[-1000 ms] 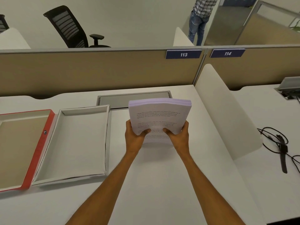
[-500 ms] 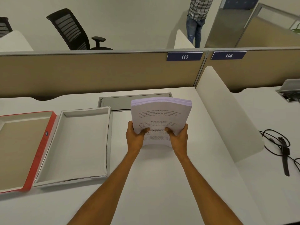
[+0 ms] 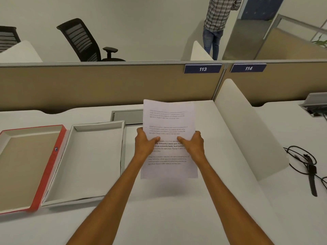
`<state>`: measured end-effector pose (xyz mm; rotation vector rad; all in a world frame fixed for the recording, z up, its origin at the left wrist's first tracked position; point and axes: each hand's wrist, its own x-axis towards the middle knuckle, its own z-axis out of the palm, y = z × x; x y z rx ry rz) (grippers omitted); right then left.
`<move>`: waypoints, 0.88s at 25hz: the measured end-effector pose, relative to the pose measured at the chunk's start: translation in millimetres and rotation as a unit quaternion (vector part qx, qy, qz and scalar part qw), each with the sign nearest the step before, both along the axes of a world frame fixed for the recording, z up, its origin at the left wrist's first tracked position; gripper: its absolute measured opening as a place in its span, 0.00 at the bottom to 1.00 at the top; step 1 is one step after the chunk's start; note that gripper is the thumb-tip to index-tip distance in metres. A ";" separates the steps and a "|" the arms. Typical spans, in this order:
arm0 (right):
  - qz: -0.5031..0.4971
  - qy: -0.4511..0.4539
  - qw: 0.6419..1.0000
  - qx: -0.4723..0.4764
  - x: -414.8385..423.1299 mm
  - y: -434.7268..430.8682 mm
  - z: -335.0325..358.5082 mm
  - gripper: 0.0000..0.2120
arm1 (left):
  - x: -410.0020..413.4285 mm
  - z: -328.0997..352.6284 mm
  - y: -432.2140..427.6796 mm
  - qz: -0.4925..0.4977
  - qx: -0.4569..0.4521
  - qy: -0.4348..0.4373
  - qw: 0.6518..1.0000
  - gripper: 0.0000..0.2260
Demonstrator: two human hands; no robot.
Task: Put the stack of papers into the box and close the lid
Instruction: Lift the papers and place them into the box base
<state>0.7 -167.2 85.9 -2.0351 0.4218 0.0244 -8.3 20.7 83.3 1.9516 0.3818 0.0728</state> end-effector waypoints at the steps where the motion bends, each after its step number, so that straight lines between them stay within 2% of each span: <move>1: 0.010 0.016 1.000 -0.010 -0.3 2.4 1.4 0.29 | -0.6 1.1 5.1 -0.001 0.006 0.010 1.000 0.24; 11: 0.040 0.048 0.998 -0.005 -11.9 70.9 -1.9 0.22 | -18.7 4.9 73.8 0.011 0.029 0.041 0.999 0.24; 16: 0.061 0.046 0.997 0.014 -17.5 119.5 -2.7 0.24 | -25.8 6.7 122.2 0.023 0.039 0.051 0.998 0.23; 22: 0.087 0.038 0.995 0.020 -26.4 181.7 -3.9 0.22 | -39.4 3.0 183.5 0.043 0.044 0.059 0.996 0.23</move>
